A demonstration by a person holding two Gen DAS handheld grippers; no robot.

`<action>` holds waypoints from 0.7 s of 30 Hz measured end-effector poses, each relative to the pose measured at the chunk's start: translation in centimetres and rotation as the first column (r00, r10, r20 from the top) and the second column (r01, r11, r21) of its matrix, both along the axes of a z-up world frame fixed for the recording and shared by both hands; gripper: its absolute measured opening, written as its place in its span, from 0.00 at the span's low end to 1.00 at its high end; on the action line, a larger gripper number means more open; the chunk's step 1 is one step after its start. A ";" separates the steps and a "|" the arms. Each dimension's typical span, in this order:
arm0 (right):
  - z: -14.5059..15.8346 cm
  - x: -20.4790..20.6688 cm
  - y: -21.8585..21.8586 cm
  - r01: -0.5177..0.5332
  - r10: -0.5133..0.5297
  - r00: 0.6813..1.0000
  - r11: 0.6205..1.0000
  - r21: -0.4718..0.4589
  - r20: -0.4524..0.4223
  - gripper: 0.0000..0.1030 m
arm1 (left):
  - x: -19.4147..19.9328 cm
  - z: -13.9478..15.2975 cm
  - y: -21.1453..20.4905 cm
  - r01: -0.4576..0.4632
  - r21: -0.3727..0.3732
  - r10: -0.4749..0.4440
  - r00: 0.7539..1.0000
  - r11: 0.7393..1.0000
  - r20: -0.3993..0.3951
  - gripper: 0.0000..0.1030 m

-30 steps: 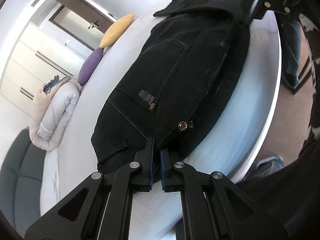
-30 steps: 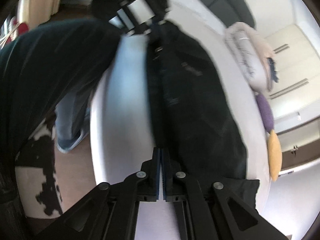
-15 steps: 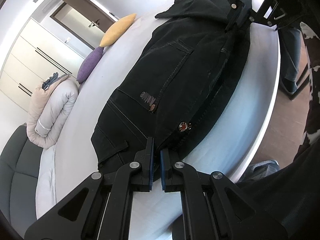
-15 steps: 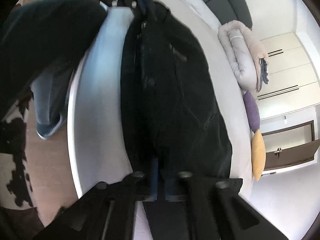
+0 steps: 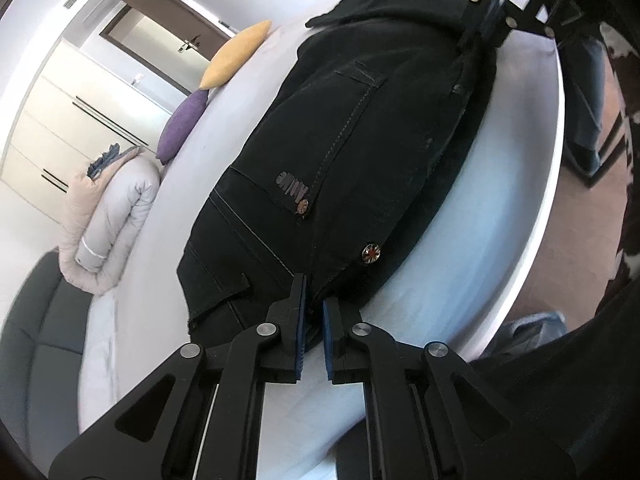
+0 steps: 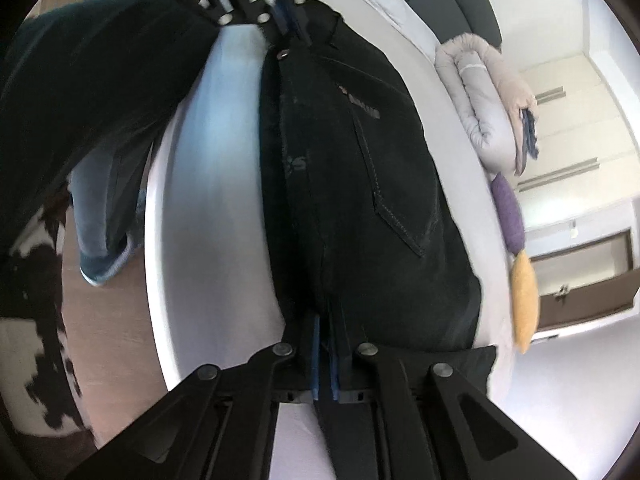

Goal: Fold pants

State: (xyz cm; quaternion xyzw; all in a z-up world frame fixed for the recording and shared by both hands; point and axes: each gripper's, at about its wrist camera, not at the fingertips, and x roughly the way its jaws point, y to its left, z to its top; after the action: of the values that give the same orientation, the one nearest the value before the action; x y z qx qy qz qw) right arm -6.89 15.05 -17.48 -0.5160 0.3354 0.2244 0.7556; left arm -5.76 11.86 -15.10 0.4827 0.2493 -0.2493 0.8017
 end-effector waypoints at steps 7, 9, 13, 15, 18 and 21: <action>0.6 0.3 -0.9 0.070 -0.068 0.997 0.993 0.090 -0.023 0.08 | -0.2 3.5 2.4 -0.040 0.087 0.055 0.981 0.995 -0.187 0.60; 1.1 0.4 -1.2 0.090 -0.087 0.996 0.988 0.123 -0.031 0.12 | 0.2 5.6 3.0 -0.080 0.023 0.083 0.981 0.997 -0.174 0.60; 3.3 0.9 -2.8 0.158 -0.147 0.987 0.956 0.246 -0.062 0.58 | 3.0 10.0 1.6 -0.218 -0.295 0.151 0.961 0.930 -0.234 0.60; 5.8 1.3 -4.8 0.232 -0.183 0.970 0.886 0.402 -0.157 0.71 | 4.9 10.5 -0.2 -0.277 -0.429 0.137 0.935 0.860 -0.328 0.60; 8.4 3.9 -9.4 0.404 -0.298 0.914 0.742 0.535 -0.277 0.71 | 7.5 8.8 -4.0 -0.338 -0.488 0.118 0.897 0.805 -0.425 0.59; 10.3 8.5 -15.9 0.591 -0.474 0.803 0.545 0.595 -0.363 0.71 | 9.9 6.0 -6.7 -0.416 -0.478 0.131 0.843 0.774 -0.521 0.50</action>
State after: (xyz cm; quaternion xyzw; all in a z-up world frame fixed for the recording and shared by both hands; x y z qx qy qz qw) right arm 1.61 -0.83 -7.22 -0.0540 0.4280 0.1311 0.8926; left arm 4.10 5.16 -9.12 0.1024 0.4141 -0.2963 0.8545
